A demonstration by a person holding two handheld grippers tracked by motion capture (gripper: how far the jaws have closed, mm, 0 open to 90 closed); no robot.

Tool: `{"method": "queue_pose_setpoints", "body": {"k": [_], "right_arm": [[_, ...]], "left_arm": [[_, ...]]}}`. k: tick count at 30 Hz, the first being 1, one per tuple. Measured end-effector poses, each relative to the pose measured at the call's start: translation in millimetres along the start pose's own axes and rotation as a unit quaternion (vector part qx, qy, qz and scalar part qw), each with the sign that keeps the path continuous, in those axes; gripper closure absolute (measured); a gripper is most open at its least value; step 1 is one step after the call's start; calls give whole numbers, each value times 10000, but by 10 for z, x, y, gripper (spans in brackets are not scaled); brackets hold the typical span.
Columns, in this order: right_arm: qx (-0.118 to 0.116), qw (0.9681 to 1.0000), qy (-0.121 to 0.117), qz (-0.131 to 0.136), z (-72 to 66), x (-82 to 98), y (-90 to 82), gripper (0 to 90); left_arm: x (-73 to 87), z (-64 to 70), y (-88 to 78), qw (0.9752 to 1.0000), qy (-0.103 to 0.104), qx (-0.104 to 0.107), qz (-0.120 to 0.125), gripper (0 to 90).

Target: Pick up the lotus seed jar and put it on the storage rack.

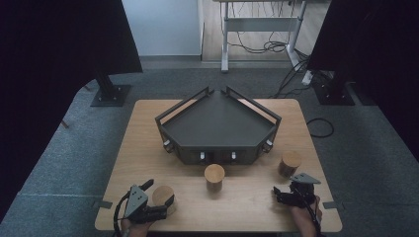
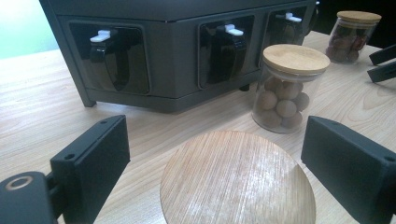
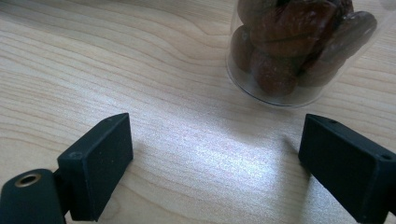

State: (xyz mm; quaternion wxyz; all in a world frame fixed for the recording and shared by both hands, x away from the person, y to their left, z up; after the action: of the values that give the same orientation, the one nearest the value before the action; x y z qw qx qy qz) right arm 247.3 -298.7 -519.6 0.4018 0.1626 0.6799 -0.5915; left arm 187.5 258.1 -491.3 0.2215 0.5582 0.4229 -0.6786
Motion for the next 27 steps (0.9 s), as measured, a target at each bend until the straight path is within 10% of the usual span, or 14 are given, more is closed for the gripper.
{"method": "queue_pose_setpoints", "body": {"k": [27], "right_arm": [[-4, 10000, -5, 0, 0, 0, 0, 95]], "left_arm": [[43, 28, 44, 9999, 41, 26, -151, 77]]}}
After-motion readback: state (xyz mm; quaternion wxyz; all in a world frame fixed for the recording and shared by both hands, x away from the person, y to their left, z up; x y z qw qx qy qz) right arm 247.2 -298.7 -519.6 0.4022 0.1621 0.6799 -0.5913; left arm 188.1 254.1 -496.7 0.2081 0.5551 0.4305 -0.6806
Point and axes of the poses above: each handheld gripper's, and its own axes: y roughly forward along the jaws, x roughly out of its underside, z roughly to its right, the point moved 8 cm from there along y, roughly forward along the jaws, and after that the axes turned 2 degrees about -y, right-handed, at the moved point
